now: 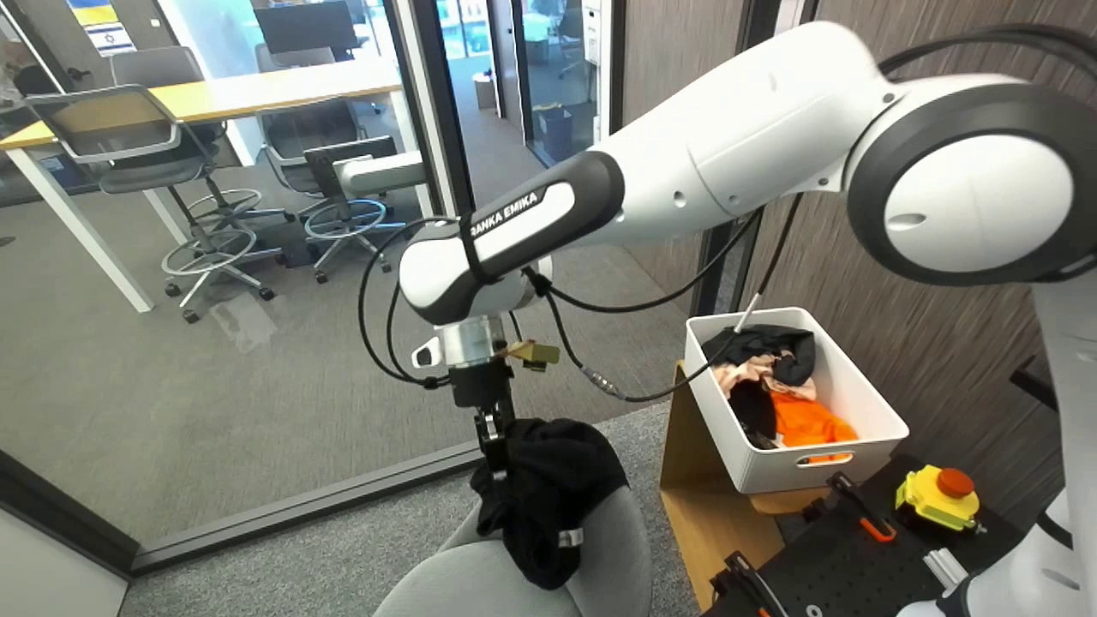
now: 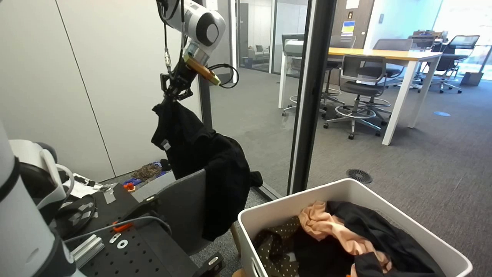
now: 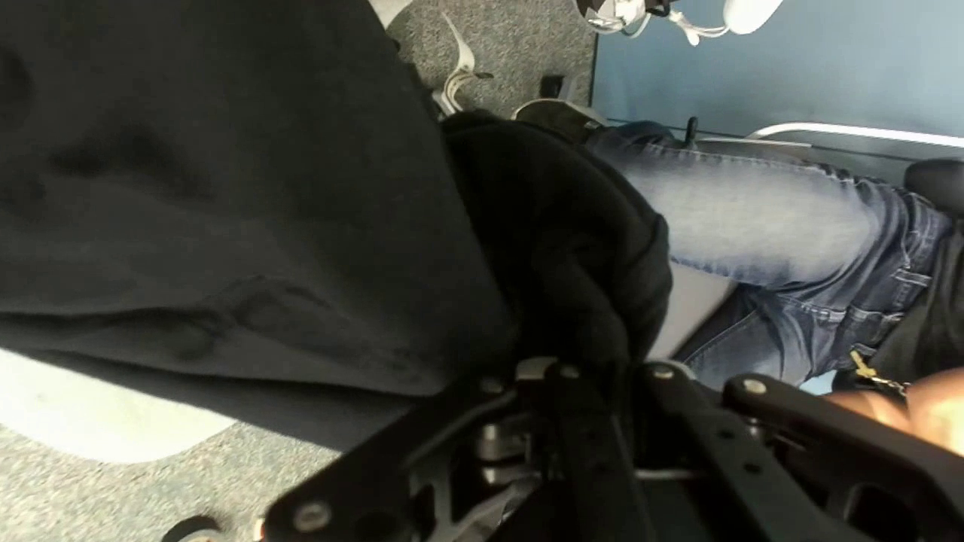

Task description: Hang the black shirt in the white basket on the back of the chair

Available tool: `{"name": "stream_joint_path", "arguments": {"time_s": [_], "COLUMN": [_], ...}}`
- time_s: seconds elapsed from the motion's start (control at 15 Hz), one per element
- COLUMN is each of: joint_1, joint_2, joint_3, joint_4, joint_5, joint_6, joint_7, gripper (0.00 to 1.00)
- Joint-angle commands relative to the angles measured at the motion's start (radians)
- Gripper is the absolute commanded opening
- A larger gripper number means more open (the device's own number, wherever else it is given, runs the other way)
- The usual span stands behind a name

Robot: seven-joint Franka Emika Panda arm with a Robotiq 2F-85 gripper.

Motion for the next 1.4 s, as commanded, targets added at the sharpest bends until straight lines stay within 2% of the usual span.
{"name": "stream_joint_path", "arguments": {"time_s": [0.0,0.6,0.67,0.8,1.07,1.33], "joint_1": [0.023,-0.002,-0.001,-0.005,-0.024,-0.051], "joint_2": [0.113,0.212,0.214,0.203,0.164,0.068], "joint_3": [0.013,0.008,0.001,-0.007,-0.023,-0.053], "joint_4": [0.064,0.146,0.158,0.163,0.152,0.076], "joint_5": [-0.031,-0.074,-0.080,-0.098,-0.139,-0.195], "joint_6": [-0.043,-0.086,-0.094,-0.095,-0.087,-0.097], "joint_7": [0.036,0.052,0.069,0.082,0.109,0.162], "gripper": [0.08,0.08,0.34,0.40,0.72,1.00]}}
